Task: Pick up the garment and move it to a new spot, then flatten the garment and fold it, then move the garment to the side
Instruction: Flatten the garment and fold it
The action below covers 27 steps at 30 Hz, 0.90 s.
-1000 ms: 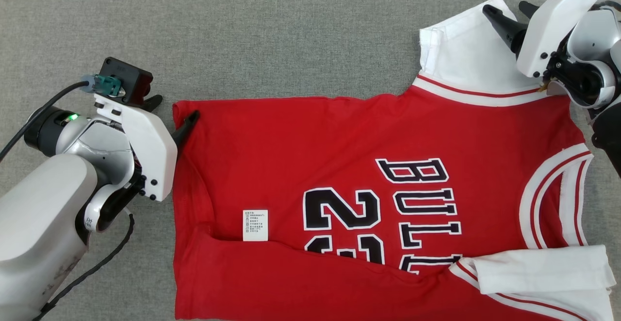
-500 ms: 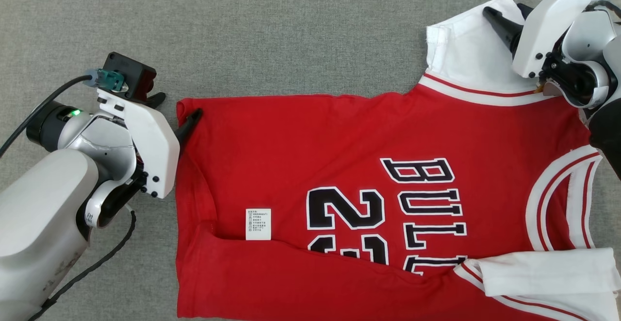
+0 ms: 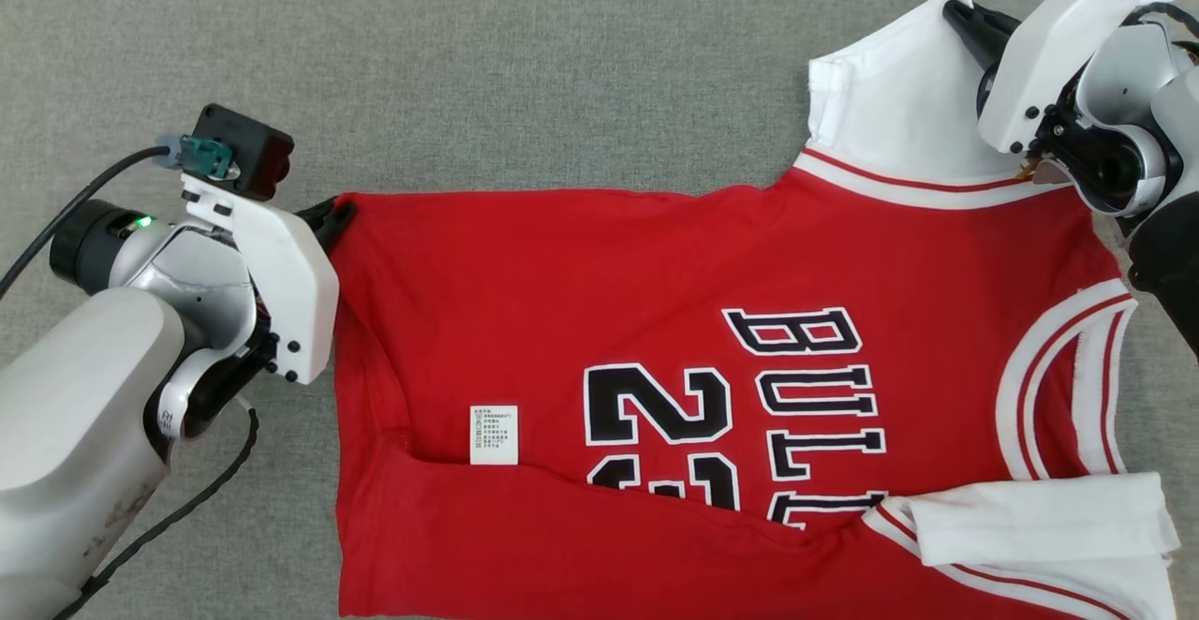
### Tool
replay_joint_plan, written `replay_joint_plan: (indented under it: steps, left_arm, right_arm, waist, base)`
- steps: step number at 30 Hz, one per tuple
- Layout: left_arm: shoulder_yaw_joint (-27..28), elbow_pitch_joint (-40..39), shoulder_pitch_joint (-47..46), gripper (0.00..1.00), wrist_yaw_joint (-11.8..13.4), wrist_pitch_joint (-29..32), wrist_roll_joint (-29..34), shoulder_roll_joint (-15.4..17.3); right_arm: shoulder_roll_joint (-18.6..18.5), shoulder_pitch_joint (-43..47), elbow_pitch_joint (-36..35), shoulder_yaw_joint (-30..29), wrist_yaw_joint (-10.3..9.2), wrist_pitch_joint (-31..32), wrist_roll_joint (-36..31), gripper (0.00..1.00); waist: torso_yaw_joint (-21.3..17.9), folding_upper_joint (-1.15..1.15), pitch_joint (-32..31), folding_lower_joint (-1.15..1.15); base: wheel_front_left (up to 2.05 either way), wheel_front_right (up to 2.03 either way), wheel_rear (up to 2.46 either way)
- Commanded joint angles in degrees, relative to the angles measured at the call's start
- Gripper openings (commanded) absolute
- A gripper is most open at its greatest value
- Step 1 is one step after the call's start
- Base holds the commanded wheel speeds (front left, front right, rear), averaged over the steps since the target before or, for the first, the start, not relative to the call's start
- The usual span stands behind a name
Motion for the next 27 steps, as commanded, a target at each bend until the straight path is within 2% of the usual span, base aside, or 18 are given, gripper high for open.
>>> replay_joint_plan:
  steps: [1, 13, 27]
  left_arm:
    - [0.24, 0.69, 0.89, 0.0, -0.24, -0.34, -0.36, 0.34]
    - [-0.38, 2.72, 4.21, 0.0, -1.02, -0.58, -2.16, 1.16]
    - [-0.75, 3.78, 8.54, 0.0, -1.97, 2.18, -6.14, 3.6]
  right_arm:
    - [-0.55, 0.7, -0.24, 0.35, 0.01, -0.78, 0.87, 0.0]
    - [-2.33, 5.56, -5.28, 2.85, 0.02, -3.62, 8.54, 0.0]
    - [-4.11, 11.18, -13.13, 8.23, 0.01, 3.35, 17.19, 0.0]
  waist:
    - [-0.47, 0.0, -1.13, 0.0]
    - [-2.84, 0.0, -7.9, 0.0]
    - [-7.09, 0.0, -15.66, 0.0]
  base:
    - [0.0, 0.0, 0.0]
    - [0.0, 0.0, 0.0]
    - [0.0, 0.0, 0.0]
